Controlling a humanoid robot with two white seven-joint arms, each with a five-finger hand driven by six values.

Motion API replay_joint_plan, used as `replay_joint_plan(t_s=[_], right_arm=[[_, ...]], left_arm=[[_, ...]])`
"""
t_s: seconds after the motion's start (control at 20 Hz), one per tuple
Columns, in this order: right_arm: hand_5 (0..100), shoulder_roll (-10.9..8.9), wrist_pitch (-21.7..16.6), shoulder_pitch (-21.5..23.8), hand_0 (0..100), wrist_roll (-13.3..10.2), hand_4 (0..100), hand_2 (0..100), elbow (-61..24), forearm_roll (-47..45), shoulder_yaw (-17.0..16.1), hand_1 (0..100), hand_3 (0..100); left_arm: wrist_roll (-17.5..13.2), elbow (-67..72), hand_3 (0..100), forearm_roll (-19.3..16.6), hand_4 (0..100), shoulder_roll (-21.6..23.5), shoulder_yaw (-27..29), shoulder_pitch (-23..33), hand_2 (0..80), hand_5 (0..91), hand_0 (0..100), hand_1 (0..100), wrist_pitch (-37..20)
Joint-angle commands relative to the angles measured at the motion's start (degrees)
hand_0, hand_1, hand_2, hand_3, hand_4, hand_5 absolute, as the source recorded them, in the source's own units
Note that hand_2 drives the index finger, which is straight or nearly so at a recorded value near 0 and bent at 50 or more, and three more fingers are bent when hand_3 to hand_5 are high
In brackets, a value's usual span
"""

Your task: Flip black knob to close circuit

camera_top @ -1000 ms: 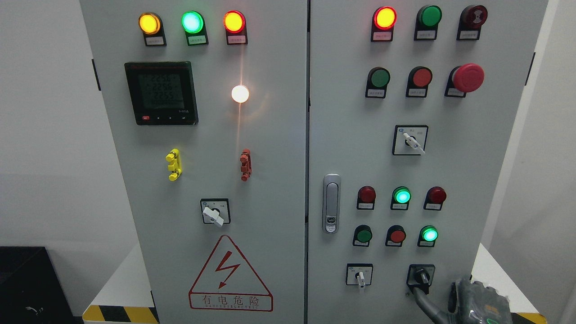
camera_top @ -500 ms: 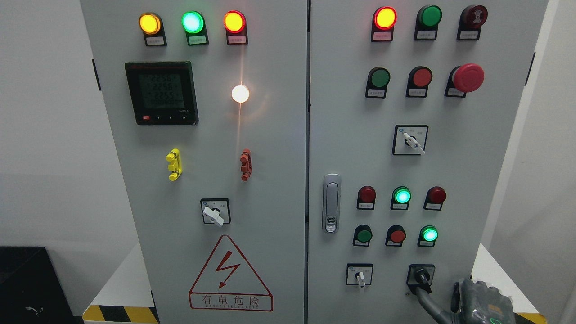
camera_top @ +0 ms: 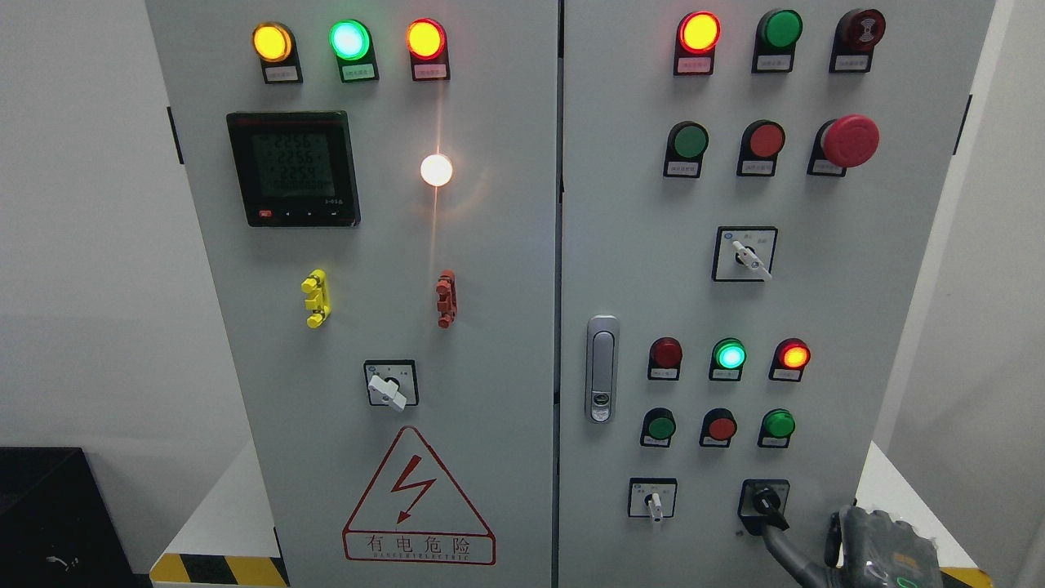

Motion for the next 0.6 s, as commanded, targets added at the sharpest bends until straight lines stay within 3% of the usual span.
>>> replay_joint_plan(t_s=[0.0,0.55], right_arm=[[90,-0.08,0.00,-0.65,0,-0.28,87,81,0.06,-0.25,-0.59,4,99],[90,0.01,0.00,-0.56,0,-0.46,87,81,-0.21,-0.51,-0.59,4,99]], left_arm=[[0.00,-1.32,0,0.00,0,-0.01,0.02,1.23,0.0,0.0,12,56,-0.02],[0.00,-1.32,0,0.00,0,0.08,0.02,1.23,0.0,0.0,12,56,-0.02]])
